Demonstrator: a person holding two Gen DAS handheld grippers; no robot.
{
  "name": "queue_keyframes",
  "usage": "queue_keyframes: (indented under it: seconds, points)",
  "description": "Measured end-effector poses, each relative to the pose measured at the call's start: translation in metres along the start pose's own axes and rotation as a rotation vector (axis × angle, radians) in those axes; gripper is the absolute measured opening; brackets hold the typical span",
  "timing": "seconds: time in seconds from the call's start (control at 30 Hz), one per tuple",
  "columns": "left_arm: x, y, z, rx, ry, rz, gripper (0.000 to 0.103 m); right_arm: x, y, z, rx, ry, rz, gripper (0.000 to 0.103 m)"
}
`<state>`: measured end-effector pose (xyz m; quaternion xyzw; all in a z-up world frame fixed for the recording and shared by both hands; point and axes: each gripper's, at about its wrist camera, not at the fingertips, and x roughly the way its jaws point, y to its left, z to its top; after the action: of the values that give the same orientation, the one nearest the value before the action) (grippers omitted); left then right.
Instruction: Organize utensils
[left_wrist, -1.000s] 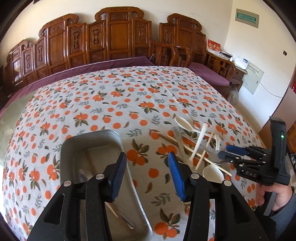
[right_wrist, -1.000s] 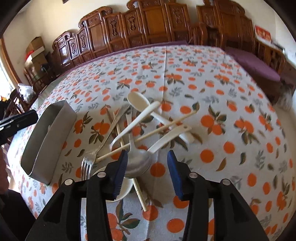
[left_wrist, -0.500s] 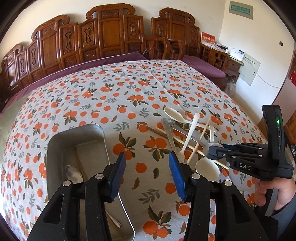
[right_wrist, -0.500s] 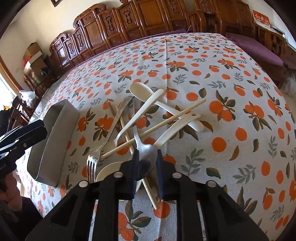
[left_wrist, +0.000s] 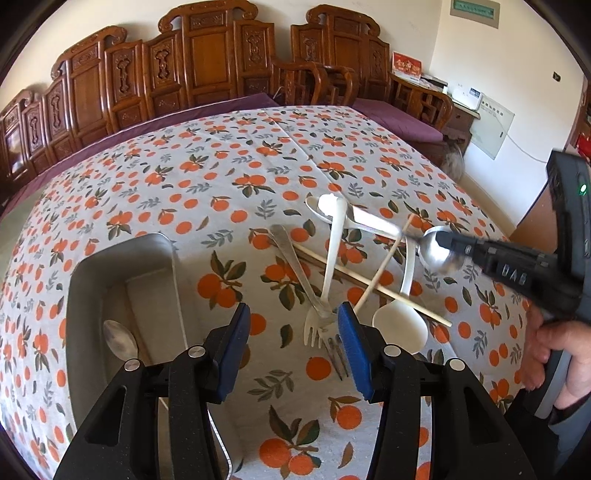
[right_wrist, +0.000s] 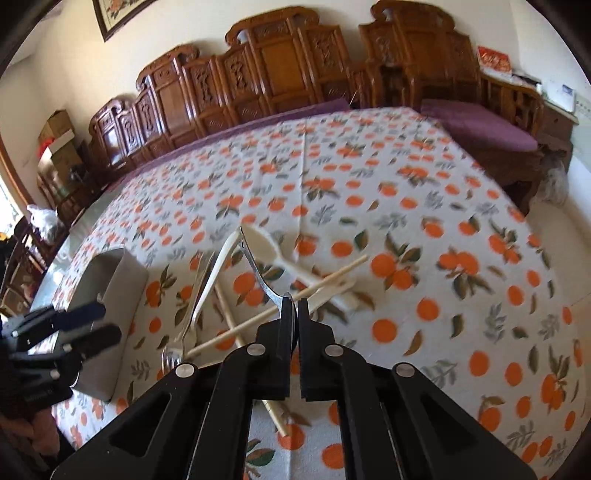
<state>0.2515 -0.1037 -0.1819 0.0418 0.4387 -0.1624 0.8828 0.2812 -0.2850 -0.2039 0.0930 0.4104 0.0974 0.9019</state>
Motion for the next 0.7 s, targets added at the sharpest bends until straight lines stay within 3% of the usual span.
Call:
queue_keyframes:
  seconds: [0.27, 0.7]
  points:
    - [0.022, -0.011, -0.005, -0.01, 0.05, 0.004, 0.047, -0.008, -0.012, 0.008, -0.003, -0.057, -0.063, 0.004]
    - [0.054, -0.018, -0.006, -0.054, 0.11, -0.007, 0.047, -0.012, -0.01, 0.009, 0.009, -0.075, -0.019, 0.004]
